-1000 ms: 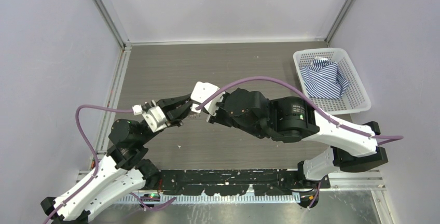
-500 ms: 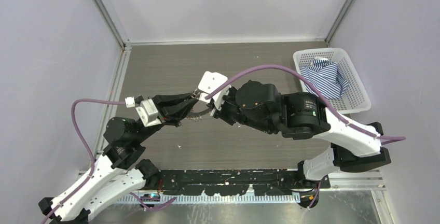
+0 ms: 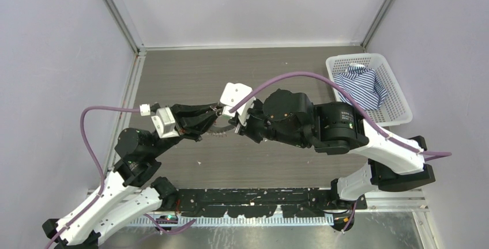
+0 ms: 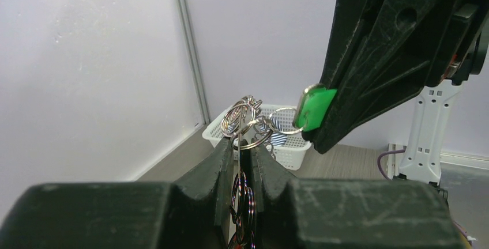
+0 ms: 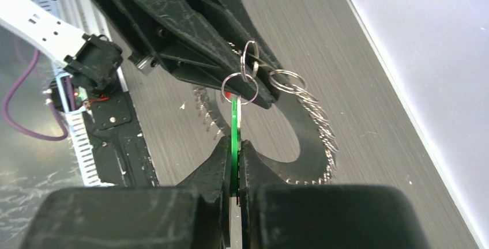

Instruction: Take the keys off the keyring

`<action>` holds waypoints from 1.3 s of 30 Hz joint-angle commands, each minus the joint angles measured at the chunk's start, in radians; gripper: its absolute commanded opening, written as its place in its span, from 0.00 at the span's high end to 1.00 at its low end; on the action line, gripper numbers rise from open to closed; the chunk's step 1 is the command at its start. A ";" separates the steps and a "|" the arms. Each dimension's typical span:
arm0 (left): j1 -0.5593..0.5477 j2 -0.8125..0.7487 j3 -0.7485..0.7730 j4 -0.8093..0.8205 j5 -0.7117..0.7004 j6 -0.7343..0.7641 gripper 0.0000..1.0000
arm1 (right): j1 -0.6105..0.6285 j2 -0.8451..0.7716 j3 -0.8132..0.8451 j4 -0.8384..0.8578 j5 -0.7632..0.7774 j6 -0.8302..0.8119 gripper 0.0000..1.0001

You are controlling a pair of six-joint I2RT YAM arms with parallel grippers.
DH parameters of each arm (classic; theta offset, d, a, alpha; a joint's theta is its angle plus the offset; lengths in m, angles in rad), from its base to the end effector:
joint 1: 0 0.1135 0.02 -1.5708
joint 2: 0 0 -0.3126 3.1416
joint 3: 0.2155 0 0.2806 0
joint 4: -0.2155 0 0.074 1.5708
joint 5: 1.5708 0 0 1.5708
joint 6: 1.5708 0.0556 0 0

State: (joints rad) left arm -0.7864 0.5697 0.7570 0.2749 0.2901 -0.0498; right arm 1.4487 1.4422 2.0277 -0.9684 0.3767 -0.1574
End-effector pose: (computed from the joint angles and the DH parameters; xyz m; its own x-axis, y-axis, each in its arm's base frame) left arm 0.0798 -0.1024 0.4489 0.2718 -0.3399 -0.9003 0.8737 0.4793 0.0829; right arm 0.0558 0.2871 0.5780 0.0932 -0.4371 -0.8946 -0.8776 0.3882 -0.2811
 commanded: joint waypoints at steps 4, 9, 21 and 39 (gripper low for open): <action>0.009 -0.009 0.008 0.143 0.010 -0.005 1.00 | 0.002 -0.010 0.045 -0.029 -0.141 0.012 0.99; 0.009 -0.011 -0.006 0.186 0.058 -0.007 1.00 | 0.001 0.015 0.059 -0.052 -0.133 0.005 0.99; 0.009 -0.022 -0.016 0.162 0.177 0.010 1.00 | -0.003 0.059 0.113 -0.093 -0.111 -0.027 0.99; 0.009 -0.022 -0.003 0.103 0.180 0.021 1.00 | 0.001 0.036 0.078 -0.112 -0.059 -0.081 0.99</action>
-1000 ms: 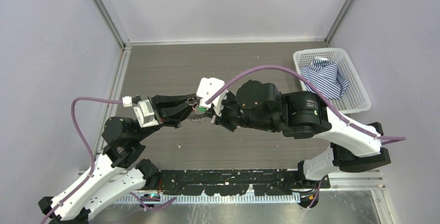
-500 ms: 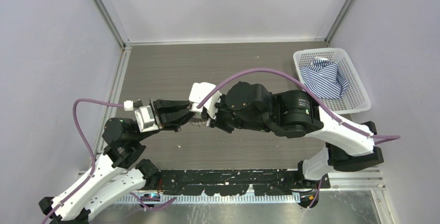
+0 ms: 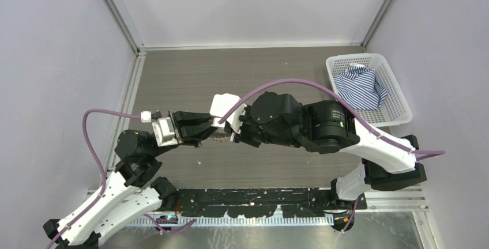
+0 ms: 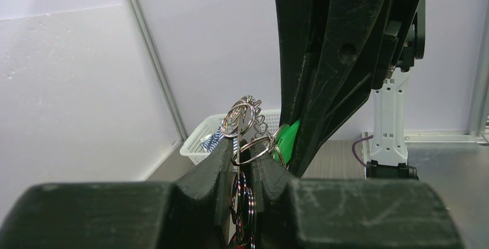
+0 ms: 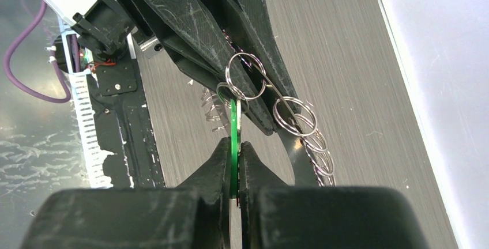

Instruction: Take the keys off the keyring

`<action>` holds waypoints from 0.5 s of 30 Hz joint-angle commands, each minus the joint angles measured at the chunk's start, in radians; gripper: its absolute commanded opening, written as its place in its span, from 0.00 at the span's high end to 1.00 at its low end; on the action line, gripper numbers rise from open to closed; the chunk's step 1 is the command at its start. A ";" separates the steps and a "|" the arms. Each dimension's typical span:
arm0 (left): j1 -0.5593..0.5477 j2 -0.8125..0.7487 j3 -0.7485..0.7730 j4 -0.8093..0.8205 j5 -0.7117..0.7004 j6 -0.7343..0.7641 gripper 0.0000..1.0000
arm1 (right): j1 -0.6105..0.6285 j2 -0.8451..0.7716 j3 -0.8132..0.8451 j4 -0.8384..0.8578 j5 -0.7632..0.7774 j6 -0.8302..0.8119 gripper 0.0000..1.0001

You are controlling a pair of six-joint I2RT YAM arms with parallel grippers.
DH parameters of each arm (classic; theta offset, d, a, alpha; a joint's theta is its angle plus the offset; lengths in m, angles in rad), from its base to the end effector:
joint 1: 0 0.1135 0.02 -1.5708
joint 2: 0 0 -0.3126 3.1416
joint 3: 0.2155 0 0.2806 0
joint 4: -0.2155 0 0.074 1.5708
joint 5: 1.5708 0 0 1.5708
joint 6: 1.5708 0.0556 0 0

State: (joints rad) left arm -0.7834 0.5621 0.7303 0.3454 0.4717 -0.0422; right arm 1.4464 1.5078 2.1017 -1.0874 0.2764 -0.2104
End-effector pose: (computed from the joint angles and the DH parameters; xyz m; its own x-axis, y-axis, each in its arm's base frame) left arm 0.0695 -0.1049 0.4458 0.3095 -0.3613 -0.8796 0.9229 0.3369 0.1863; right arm 0.0530 0.3019 0.5682 0.1357 -0.5344 -0.8343 -0.9167 0.2518 -0.3104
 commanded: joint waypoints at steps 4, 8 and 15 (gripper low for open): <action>0.006 -0.013 0.024 0.024 0.010 0.012 1.00 | 0.002 -0.032 0.003 0.001 0.058 -0.041 0.99; 0.006 -0.014 0.029 0.010 0.014 0.013 1.00 | 0.006 -0.033 0.004 -0.003 0.060 -0.055 0.99; 0.006 -0.010 0.034 -0.011 0.022 0.015 1.00 | 0.022 -0.023 0.023 -0.028 0.077 -0.081 0.99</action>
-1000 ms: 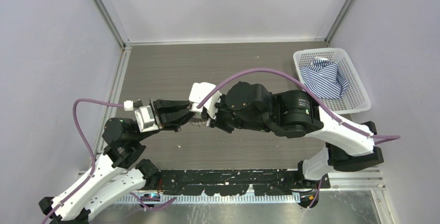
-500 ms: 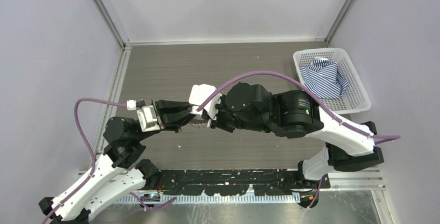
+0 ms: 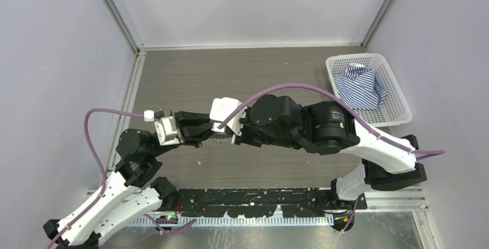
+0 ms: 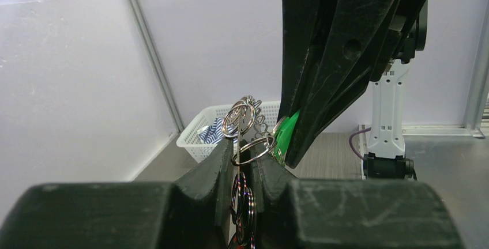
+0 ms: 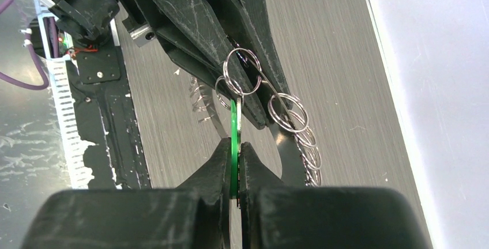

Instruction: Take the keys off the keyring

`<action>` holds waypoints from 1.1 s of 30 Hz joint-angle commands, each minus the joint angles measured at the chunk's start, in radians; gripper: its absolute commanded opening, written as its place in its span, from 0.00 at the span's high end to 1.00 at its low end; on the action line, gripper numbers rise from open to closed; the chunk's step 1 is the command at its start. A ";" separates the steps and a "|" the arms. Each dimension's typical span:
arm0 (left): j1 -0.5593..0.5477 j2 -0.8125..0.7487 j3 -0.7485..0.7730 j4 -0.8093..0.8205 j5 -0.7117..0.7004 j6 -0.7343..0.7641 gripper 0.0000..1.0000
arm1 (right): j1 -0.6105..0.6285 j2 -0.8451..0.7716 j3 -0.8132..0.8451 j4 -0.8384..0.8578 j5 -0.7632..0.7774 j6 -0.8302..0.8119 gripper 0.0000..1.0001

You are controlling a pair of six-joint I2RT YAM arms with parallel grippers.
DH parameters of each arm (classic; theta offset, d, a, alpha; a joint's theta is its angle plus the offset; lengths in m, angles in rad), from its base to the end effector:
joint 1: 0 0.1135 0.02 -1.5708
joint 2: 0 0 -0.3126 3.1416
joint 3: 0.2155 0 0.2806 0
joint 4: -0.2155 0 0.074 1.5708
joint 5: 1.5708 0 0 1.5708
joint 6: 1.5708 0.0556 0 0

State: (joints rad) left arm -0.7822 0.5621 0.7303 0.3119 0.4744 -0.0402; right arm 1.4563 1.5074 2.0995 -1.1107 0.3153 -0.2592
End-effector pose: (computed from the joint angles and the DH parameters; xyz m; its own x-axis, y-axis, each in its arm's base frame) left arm 0.0709 -0.1063 0.4422 0.2906 -0.3392 -0.8947 0.9268 0.3321 0.1752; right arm 0.0519 0.3004 0.5654 0.1794 -0.5724 -0.8001 -0.8977 0.2374 -0.3712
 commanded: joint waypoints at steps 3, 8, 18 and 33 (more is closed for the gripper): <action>0.004 -0.008 0.037 0.014 0.029 0.012 1.00 | 0.024 -0.019 0.026 -0.013 0.061 -0.050 0.99; 0.004 -0.005 0.041 0.002 0.035 0.010 1.00 | 0.046 -0.016 0.027 -0.015 0.085 -0.081 0.99; 0.004 0.005 0.050 -0.012 0.049 0.010 1.00 | 0.090 -0.002 0.014 -0.009 0.159 -0.148 0.99; 0.004 0.015 0.061 -0.034 0.091 0.012 1.00 | 0.099 0.022 0.006 -0.004 0.208 -0.149 0.99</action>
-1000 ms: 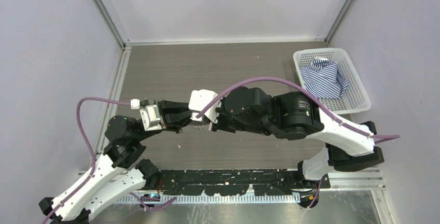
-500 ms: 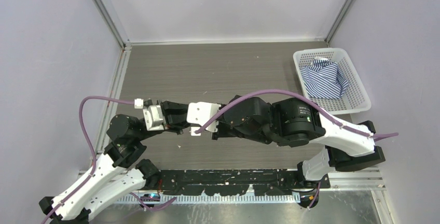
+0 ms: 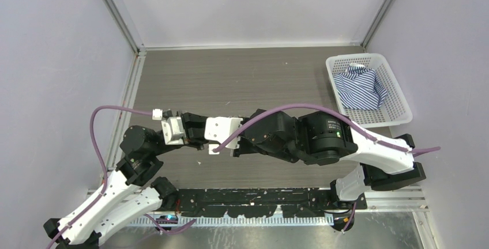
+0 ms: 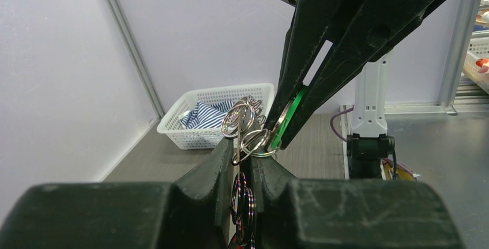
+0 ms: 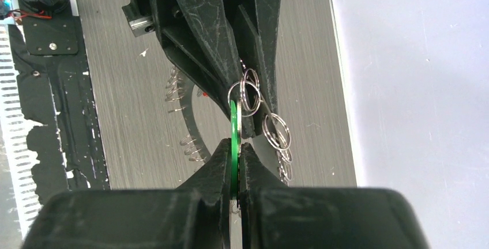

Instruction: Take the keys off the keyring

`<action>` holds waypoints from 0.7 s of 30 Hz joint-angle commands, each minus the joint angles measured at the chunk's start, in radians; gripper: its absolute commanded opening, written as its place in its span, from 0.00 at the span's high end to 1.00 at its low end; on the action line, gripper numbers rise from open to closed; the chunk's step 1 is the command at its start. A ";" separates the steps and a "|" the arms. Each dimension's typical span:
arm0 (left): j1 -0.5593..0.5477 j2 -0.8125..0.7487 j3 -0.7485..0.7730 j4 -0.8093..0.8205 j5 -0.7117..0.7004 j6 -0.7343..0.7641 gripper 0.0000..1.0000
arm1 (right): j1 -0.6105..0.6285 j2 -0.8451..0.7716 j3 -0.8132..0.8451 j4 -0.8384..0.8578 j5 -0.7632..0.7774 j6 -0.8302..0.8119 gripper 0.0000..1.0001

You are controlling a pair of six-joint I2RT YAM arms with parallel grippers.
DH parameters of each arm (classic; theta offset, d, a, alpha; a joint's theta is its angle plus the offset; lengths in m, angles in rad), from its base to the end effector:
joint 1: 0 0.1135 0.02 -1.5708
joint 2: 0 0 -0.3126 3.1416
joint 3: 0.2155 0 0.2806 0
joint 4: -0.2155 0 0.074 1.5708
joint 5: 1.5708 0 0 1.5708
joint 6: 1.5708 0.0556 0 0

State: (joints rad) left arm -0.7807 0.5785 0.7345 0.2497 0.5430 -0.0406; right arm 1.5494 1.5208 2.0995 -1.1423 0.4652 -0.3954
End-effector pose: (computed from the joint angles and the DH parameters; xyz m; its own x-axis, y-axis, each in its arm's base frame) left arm 0.0732 -0.1129 0.4343 0.2420 -0.2886 -0.9263 0.9504 0.2626 0.1665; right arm 0.0315 0.3050 0.5598 0.3305 -0.6463 -0.6878 -0.8215 0.1618 -0.5468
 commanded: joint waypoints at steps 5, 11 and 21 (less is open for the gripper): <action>0.003 -0.007 0.055 0.025 0.018 0.018 1.00 | 0.006 0.010 0.006 0.035 0.120 -0.015 0.99; 0.003 -0.009 0.055 0.019 0.017 0.021 1.00 | 0.006 0.010 -0.008 0.041 0.152 -0.021 0.99; 0.003 -0.026 0.034 0.044 -0.049 0.038 1.00 | 0.007 -0.002 -0.010 0.015 0.107 0.006 0.99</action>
State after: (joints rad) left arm -0.7788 0.5743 0.7364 0.2272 0.5243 -0.0170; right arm 1.5558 1.5341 2.0880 -1.1381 0.5663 -0.3965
